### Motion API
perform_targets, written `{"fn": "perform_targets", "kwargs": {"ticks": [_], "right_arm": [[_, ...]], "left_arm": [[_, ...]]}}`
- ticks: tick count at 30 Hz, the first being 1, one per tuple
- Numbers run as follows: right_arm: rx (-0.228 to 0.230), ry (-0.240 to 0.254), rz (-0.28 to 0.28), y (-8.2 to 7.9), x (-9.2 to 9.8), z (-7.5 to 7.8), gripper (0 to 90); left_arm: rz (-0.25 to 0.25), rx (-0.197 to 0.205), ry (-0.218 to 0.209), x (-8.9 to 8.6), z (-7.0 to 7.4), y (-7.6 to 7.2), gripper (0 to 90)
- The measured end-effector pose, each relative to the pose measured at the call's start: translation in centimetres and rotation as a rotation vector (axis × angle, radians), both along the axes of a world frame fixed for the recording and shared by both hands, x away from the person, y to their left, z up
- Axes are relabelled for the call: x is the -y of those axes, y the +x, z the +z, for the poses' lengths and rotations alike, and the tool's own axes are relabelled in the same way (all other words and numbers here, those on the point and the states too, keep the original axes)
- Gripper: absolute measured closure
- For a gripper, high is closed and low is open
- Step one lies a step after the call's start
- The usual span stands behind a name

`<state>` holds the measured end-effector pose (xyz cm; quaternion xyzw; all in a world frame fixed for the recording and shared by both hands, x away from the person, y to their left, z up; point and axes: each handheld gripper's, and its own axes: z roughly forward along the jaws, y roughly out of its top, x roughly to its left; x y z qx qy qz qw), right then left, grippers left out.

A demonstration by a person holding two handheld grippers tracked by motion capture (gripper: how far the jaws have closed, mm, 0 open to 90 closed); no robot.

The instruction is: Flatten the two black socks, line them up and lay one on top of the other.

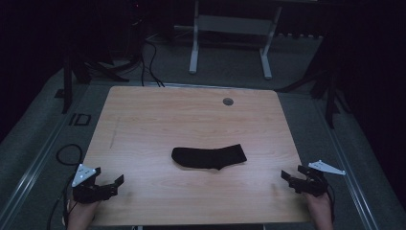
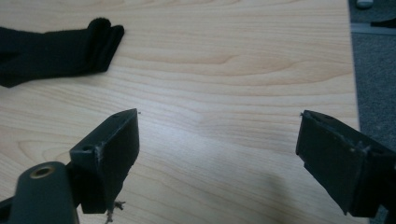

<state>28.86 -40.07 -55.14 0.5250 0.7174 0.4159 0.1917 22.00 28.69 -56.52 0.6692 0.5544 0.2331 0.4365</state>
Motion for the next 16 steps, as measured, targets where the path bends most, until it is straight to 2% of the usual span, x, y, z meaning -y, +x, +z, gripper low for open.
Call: {"fn": "perform_targets", "kwargs": {"ticks": [4, 7, 12, 16], "right_arm": [[0.026, 0.020, -0.014, -0.3, 0.4, -0.1, 13.5], [0.043, 0.015, -0.035, -0.4, 0.7, -0.1, 13.5], [0.058, 0.013, -0.077, -0.6, 1.0, 0.0, 13.6], [0.056, 0.011, -0.106, -0.7, 1.2, -0.2, 13.7]], "left_arm": [[0.012, 0.017, -0.001, -0.2, 0.1, -0.3, 2.7], [0.031, 0.029, -0.012, -0.4, 0.1, -0.5, 2.7], [0.051, 0.049, 0.025, -0.4, 0.0, -0.8, 2.8], [0.055, 0.063, 0.019, -0.4, 0.1, -1.0, 2.8]]}}
